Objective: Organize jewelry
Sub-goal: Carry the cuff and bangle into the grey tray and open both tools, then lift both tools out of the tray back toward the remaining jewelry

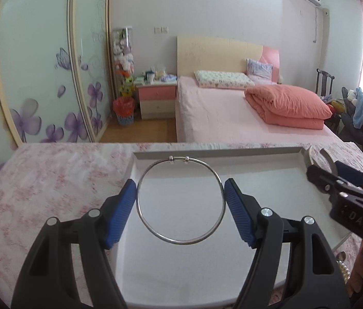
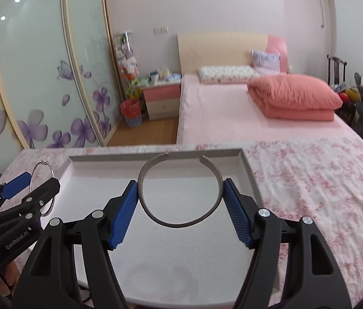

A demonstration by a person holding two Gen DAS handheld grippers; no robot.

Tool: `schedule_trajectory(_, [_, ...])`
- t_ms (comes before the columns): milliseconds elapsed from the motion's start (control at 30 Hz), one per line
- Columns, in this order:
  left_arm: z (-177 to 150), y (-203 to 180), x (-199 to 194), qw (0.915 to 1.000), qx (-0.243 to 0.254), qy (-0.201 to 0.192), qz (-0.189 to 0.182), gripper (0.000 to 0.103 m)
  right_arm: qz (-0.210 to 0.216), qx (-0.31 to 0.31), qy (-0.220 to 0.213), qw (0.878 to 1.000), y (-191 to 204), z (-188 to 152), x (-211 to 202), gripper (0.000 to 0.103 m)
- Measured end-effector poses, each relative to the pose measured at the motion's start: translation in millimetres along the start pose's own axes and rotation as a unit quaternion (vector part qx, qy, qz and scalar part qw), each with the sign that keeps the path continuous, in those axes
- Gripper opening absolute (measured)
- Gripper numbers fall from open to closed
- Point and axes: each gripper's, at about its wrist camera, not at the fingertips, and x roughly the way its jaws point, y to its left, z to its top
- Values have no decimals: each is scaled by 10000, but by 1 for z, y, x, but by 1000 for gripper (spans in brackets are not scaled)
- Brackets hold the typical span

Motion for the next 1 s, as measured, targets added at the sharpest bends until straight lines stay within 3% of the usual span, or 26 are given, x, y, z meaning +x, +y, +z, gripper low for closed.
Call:
schedule_trajectory(167, [0,3,17,9997,-44,196,-125,69,78,101,328,9994,-4,-4,12,68])
schedule_trajectory(433, [5,8,11,9995,-125,122,-246,70,40,183,40,9998,-14,1,-13,74])
schedule_trajectory(733, [7,34,-34,9994,-338,-110,-60,73,-14,210,-219,9995,-21,-3,-54,74])
schedule_trajectory(1000, [-30,53,-83,9995,-303,-124,26,78,-15,74,-190,9998,-30,-33,-96,74])
